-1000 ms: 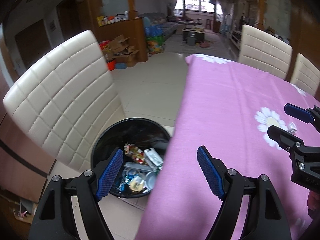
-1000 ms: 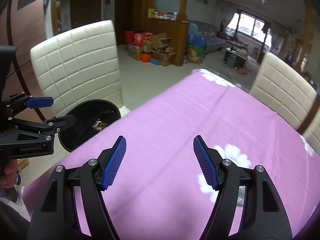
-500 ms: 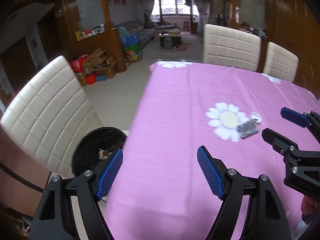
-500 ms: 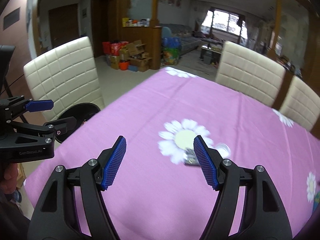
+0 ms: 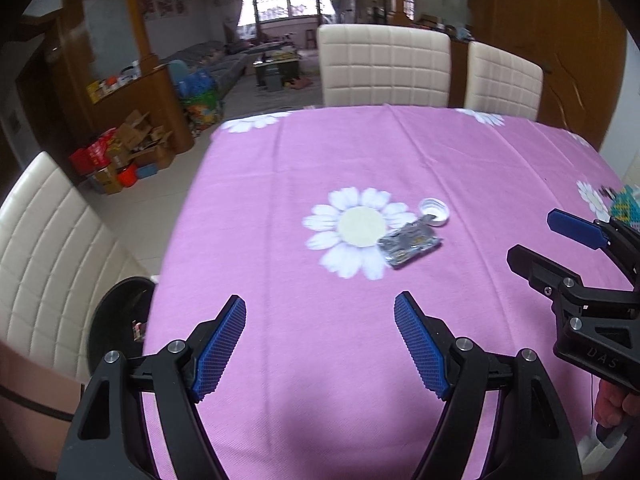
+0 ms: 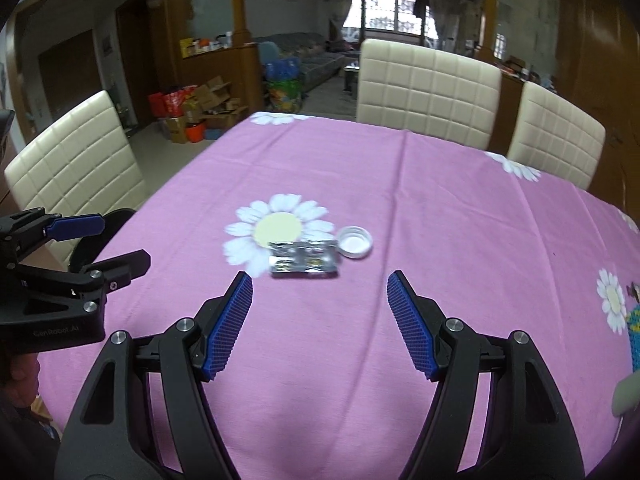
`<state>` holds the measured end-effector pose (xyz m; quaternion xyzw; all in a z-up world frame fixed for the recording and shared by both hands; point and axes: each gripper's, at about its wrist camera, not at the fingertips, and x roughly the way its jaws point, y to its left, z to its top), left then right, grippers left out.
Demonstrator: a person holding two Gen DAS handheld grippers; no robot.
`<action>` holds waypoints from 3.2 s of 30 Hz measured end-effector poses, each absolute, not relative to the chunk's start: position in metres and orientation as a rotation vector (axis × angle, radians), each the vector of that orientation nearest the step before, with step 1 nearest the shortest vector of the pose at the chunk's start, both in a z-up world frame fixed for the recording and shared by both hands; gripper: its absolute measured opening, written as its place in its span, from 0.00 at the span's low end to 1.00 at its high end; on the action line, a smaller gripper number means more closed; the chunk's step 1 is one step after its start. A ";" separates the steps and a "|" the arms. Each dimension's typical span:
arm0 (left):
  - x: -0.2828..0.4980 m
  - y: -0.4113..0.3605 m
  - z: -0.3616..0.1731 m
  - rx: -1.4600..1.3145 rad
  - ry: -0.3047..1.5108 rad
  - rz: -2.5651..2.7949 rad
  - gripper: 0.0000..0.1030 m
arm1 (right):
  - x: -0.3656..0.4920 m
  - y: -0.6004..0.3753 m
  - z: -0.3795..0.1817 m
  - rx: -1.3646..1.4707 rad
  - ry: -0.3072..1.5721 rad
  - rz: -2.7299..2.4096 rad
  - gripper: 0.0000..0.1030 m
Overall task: Collect trash
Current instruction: 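Move both open tools back over the table toward the blister pack and cap, then grasp the silver blister pack with the left tool while the right grasps the white cap, then carry the blister pack to the bin with the left tool while the right carries the cap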
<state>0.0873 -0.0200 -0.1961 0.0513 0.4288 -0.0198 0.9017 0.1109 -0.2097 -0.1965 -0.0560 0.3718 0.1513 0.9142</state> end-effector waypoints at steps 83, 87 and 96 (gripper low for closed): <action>0.183 -0.009 -0.256 0.132 0.913 -0.180 0.27 | 0.210 -0.165 -0.265 -0.178 0.916 0.364 0.40; 0.164 -0.001 -0.247 0.131 0.899 -0.163 0.27 | 0.195 -0.156 -0.255 -0.199 0.900 0.393 0.40; 0.126 0.010 -0.226 0.125 0.856 -0.119 0.27 | 0.160 -0.133 -0.232 -0.243 0.851 0.454 0.40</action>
